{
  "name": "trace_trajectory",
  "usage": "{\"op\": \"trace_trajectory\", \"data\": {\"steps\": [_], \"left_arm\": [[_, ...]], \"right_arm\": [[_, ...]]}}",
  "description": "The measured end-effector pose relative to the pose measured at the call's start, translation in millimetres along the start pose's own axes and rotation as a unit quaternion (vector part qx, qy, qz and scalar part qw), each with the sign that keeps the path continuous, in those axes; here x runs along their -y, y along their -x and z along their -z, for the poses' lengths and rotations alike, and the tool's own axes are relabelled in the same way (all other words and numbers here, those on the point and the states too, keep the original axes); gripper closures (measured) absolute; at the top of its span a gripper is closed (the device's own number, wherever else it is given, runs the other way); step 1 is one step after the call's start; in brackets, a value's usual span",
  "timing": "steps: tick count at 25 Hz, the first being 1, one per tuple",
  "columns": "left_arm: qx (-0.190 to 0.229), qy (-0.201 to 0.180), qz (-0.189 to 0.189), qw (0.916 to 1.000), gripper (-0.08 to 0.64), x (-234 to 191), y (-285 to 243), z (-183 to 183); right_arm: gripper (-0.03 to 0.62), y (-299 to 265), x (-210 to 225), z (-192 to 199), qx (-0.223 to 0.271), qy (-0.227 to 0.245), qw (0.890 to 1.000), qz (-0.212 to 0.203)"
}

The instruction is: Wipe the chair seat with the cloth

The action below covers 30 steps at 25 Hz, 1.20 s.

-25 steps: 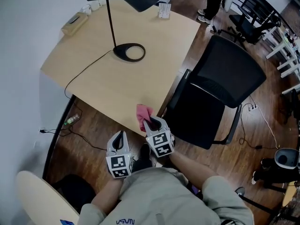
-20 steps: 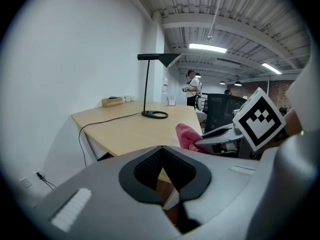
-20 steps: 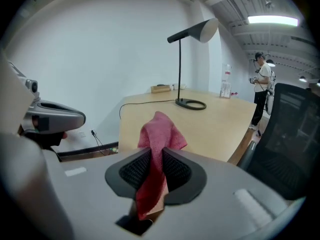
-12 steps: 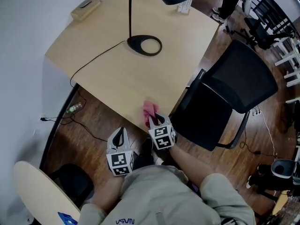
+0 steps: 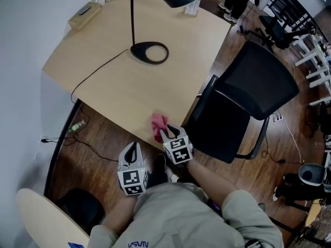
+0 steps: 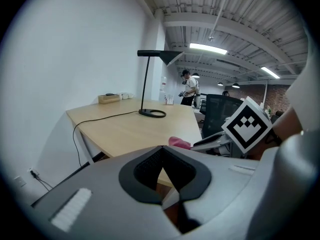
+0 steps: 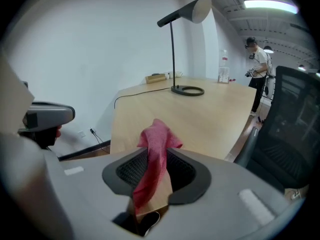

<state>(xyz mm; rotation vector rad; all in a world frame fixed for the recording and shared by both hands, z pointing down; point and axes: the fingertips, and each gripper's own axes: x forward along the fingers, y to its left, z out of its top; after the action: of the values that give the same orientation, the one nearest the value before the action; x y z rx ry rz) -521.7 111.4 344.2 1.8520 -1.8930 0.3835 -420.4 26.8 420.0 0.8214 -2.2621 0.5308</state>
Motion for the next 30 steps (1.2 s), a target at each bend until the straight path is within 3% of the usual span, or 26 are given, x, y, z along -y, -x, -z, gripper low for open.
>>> {"op": "trace_trajectory", "data": {"steps": [4, 8, 12, 14, 19, 25, 30], "left_arm": [[-0.002, -0.01, 0.039, 0.9992, 0.555, 25, -6, -4], [0.013, -0.033, 0.096, 0.9948, 0.555, 70, -13, -22], [0.027, -0.056, 0.147, 0.9872, 0.555, 119, -10, -36], [0.029, -0.062, 0.171, 0.9829, 0.555, 145, -2, -41], [0.041, -0.1, 0.242, 0.9642, 0.555, 230, 25, -50], [0.071, -0.127, 0.314, 0.9384, 0.555, 331, 84, -57], [0.093, -0.14, 0.342, 0.9248, 0.555, 400, 144, -54]], "right_arm": [[0.485, 46, 14, -13, 0.038, -0.025, 0.999, 0.022], [0.529, 117, 49, -20, 0.093, -0.064, 0.991, 0.075], [0.591, 201, 91, -3, 0.157, -0.124, 0.967, 0.16], [0.592, 244, 104, 9, 0.185, -0.142, 0.953, 0.196], [0.592, 349, 110, 33, 0.249, -0.126, 0.921, 0.27], [0.592, 443, 107, 86, 0.29, -0.156, 0.89, 0.315], [0.592, 510, 98, 144, 0.306, -0.185, 0.874, 0.328]]}}
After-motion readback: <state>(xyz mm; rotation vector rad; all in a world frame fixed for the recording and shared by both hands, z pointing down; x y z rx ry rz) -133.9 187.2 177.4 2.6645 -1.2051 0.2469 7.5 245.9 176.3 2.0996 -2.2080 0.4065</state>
